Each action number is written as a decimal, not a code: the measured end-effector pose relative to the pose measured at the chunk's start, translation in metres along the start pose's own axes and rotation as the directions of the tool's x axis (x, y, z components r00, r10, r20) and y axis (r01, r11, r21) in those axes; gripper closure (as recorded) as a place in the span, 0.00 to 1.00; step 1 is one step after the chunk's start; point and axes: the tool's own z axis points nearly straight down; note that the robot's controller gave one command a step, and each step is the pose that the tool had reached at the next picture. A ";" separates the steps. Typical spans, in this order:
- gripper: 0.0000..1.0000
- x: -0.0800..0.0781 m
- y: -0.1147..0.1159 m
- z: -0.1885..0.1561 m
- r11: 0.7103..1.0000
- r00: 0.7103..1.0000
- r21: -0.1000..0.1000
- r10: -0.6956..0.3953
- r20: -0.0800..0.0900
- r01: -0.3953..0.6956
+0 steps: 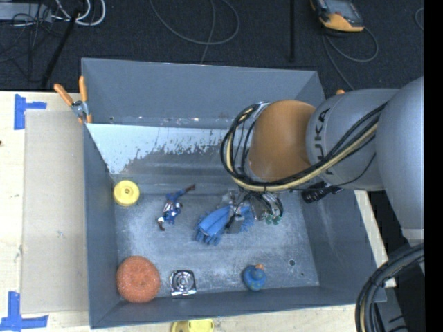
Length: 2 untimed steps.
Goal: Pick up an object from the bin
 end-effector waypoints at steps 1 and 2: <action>1.00 0.025 -0.022 0.010 0.999 0.999 -0.001 -0.038 0.004 0.038; 1.00 0.046 -0.043 0.014 0.999 0.999 0.000 -0.040 0.006 0.040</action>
Offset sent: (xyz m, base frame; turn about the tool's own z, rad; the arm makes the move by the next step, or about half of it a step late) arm -0.0250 -0.0220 -0.0154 -0.0467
